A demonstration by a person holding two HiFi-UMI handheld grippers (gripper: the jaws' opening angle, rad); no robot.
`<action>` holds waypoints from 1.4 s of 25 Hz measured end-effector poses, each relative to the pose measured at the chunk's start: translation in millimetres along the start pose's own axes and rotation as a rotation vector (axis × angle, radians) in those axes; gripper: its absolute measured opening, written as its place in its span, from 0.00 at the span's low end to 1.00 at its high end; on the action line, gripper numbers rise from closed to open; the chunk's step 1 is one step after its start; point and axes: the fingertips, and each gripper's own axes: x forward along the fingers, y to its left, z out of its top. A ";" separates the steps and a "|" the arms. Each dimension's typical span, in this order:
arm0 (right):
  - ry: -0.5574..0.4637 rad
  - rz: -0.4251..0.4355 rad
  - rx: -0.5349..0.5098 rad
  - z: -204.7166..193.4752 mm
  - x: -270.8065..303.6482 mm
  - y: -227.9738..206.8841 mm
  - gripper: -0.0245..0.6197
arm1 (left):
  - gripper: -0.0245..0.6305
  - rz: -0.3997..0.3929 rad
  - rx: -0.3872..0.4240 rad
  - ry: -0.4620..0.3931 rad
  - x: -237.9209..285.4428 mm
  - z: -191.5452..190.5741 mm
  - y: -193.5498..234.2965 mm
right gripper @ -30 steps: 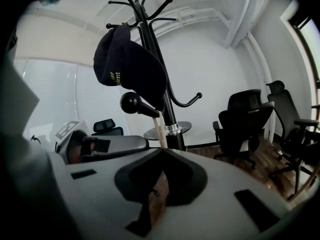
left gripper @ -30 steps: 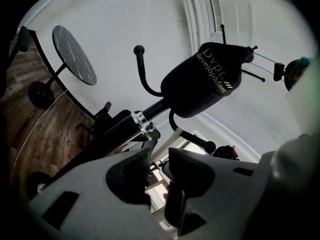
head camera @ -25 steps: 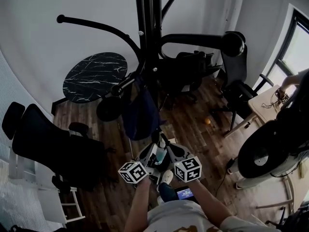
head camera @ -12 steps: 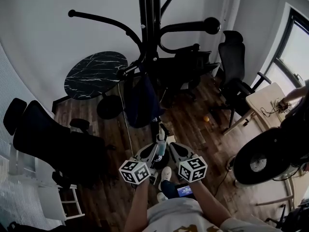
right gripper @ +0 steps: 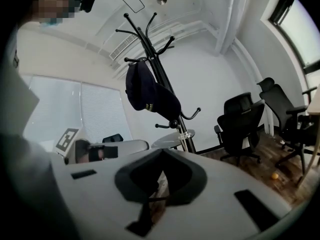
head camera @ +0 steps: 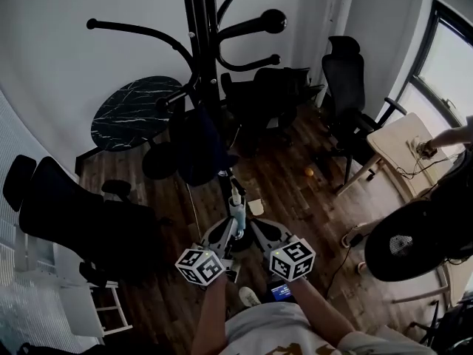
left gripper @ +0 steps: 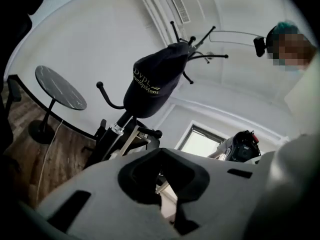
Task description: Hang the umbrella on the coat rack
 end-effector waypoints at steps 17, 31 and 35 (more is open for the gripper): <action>-0.050 0.032 -0.062 26.8 -74.8 4.1 0.05 | 0.07 0.228 0.354 -0.042 -34.2 -1.9 -60.6; -0.064 0.074 -0.109 25.4 -136.2 27.4 0.06 | 0.07 0.316 0.418 -0.130 -68.5 -17.0 -109.0; -0.059 0.065 -0.117 21.9 -148.9 25.6 0.05 | 0.07 0.322 0.419 -0.137 -73.0 -22.7 -116.8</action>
